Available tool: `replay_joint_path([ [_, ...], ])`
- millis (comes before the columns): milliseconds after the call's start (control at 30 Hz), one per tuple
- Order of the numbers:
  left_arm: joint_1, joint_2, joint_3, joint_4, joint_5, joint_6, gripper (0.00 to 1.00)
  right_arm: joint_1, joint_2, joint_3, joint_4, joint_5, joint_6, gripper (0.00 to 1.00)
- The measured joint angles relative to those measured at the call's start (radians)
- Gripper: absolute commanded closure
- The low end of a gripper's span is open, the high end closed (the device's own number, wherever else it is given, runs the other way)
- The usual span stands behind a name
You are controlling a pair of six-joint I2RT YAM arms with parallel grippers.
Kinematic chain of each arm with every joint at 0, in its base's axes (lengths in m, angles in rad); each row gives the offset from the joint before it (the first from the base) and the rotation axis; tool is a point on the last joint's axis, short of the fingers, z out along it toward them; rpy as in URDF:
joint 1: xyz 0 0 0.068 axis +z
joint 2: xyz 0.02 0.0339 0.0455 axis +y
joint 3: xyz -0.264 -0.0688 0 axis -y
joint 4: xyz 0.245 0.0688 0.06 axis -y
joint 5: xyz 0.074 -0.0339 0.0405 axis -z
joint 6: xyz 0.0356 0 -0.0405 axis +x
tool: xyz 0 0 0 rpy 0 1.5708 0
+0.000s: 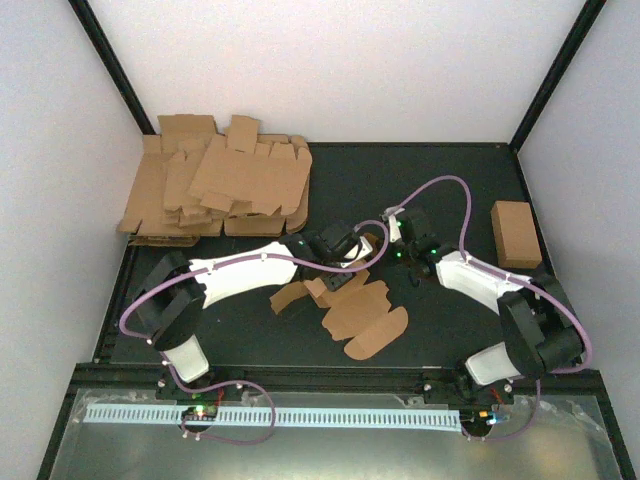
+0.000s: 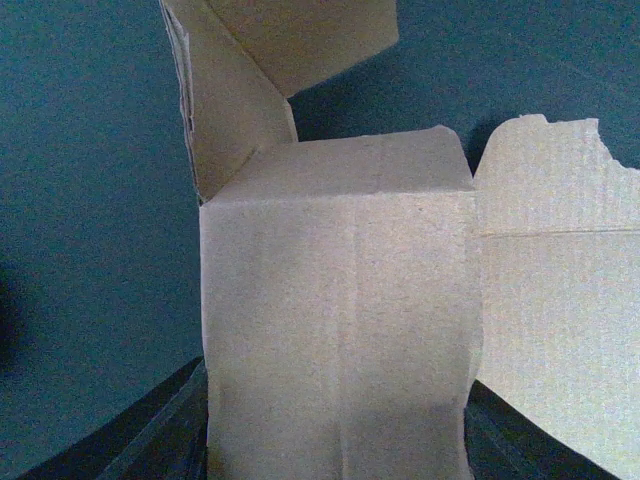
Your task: Fold the paper box
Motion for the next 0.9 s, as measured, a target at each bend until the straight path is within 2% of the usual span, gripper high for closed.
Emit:
replay_joint_path([
  [233, 0.000, 0.000, 0.006, -0.008, 0.005, 0.000, 0.44, 0.016, -0.074, 0.000, -0.095, -0.029, 0.001, 0.92],
  [433, 0.000, 0.022, 0.030, -0.037, 0.016, 0.005, 0.44, 0.026, -0.111, 0.003, -0.182, -0.057, 0.004, 0.98],
  [900, 0.000, 0.024, 0.033, -0.064, 0.014, 0.008, 0.44, 0.072, -0.190, 0.004, -0.312, -0.069, 0.039, 0.98],
])
